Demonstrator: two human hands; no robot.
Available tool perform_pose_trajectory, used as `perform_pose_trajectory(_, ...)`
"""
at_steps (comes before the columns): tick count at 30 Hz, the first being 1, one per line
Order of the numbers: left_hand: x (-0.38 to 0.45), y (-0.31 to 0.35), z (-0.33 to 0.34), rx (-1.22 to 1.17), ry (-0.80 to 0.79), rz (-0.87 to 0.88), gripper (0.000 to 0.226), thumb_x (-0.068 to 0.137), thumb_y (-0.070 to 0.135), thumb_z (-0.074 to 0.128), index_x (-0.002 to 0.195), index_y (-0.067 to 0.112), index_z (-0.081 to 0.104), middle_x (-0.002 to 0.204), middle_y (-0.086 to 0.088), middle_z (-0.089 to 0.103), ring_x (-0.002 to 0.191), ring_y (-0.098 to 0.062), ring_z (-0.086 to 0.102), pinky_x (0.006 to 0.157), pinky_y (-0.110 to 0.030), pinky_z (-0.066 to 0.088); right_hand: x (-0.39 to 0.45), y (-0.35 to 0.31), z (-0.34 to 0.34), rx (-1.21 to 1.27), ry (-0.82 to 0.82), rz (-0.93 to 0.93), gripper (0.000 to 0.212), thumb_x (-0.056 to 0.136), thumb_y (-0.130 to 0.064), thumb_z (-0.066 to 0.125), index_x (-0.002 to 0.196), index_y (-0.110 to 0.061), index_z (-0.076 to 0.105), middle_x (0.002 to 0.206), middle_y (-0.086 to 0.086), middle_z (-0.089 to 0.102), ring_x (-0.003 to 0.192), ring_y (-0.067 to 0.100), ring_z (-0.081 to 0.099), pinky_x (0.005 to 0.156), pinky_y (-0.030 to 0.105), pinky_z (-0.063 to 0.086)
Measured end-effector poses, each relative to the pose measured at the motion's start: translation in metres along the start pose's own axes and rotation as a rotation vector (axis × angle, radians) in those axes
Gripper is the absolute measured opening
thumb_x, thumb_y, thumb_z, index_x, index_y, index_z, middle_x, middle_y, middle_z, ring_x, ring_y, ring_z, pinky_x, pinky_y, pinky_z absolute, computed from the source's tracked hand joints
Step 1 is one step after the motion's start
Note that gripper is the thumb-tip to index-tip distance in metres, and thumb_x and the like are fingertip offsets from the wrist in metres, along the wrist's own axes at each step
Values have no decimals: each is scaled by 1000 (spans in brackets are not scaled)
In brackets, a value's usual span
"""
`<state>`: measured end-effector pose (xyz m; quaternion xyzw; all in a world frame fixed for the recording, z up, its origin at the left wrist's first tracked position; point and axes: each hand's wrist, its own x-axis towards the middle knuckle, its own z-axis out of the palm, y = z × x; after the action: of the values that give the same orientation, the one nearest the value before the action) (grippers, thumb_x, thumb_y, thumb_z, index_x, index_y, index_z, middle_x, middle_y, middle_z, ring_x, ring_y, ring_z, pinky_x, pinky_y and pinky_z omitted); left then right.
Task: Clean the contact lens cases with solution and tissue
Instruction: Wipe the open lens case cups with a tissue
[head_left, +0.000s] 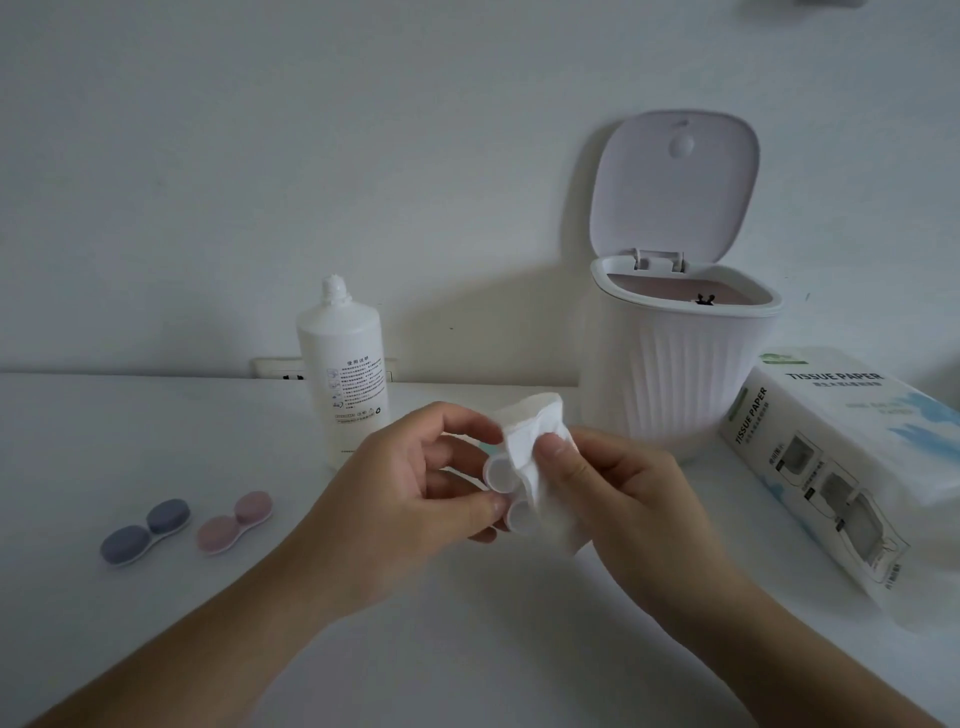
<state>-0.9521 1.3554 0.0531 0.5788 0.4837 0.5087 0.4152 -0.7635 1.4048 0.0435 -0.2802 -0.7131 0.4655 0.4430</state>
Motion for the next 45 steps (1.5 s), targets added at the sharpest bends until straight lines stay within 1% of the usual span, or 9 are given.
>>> perform_pose_trajectory(4, 2, -3, 0, 39, -8, -9, 32, 68, 3, 71, 90, 20, 56, 85, -14, 76, 74, -29, 75, 64, -32, 59, -3, 3, 5, -129, -108, 38, 29, 96, -38, 58, 84, -17, 75, 74, 4, 69, 65, 13, 54, 59, 29, 42)
perform_pose_trajectory(8, 3, -4, -3, 134, -23, -22, 31, 65, 6, 71, 82, 25, 54, 80, -13, 76, 69, -28, 71, 60, -32, 54, -3, 2, 3, -197, -98, 65, 26, 88, -41, 68, 88, -16, 77, 79, 8, 72, 69, 24, 62, 60, 40, 48)
perform_pose_trajectory(15, -5, -4, 2, 188, 45, 169, 35, 65, 35, 80, 96, 35, 65, 96, 4, 73, 75, -16, 66, 72, -31, 56, 2, -1, -5, 93, 127, 200, 20, 85, -36, 76, 82, -16, 79, 66, -2, 67, 58, 6, 58, 52, 17, 44)
perform_pose_trajectory(19, -10, -8, 17, 436, 143, 351, 42, 68, 37, 84, 103, 40, 61, 90, 12, 67, 74, -17, 61, 67, -22, 51, 3, 1, -6, 261, 50, 296, 30, 85, -39, 71, 94, -11, 79, 91, 13, 77, 80, 18, 70, 70, 26, 53)
perform_pose_trajectory(23, -7, -7, 17, 479, 221, 408, 32, 72, 31, 85, 99, 32, 68, 86, 18, 68, 68, -16, 62, 59, -13, 47, 3, 2, -8, 305, -14, 338, 32, 87, -40, 70, 98, -11, 79, 97, 12, 78, 86, 20, 73, 78, 30, 57)
perform_pose_trajectory(25, -6, -7, 13, 503, 206, 396, 30, 79, 23, 82, 105, 32, 72, 88, 21, 67, 71, -13, 63, 61, -6, 42, 3, 2, -10, 296, -31, 351, 33, 87, -40, 70, 101, -12, 79, 98, 13, 78, 85, 20, 73, 76, 29, 58)
perform_pose_trajectory(31, -4, -9, 5, 515, 177, 402, 29, 92, 24, 65, 119, 33, 69, 92, 19, 62, 79, -15, 67, 72, -13, 47, 2, -4, -13, 189, -110, 366, 23, 90, -36, 70, 96, -16, 80, 86, 5, 78, 75, 12, 73, 63, 19, 54)
perform_pose_trajectory(38, -4, -9, 1, 562, 67, 395, 21, 94, 22, 62, 112, 31, 68, 91, 13, 59, 84, -13, 63, 75, -14, 45, 1, -7, -14, 70, -104, 335, 25, 91, -35, 67, 85, -15, 79, 70, -2, 72, 60, 7, 64, 54, 14, 46)
perform_pose_trajectory(45, -6, -10, 10, 550, 127, 503, 13, 89, 20, 71, 102, 19, 72, 87, 13, 62, 80, -10, 61, 71, -13, 45, 2, -3, -8, 117, -32, 324, 40, 92, -46, 64, 93, -8, 77, 88, 22, 74, 73, 20, 64, 68, 32, 49)
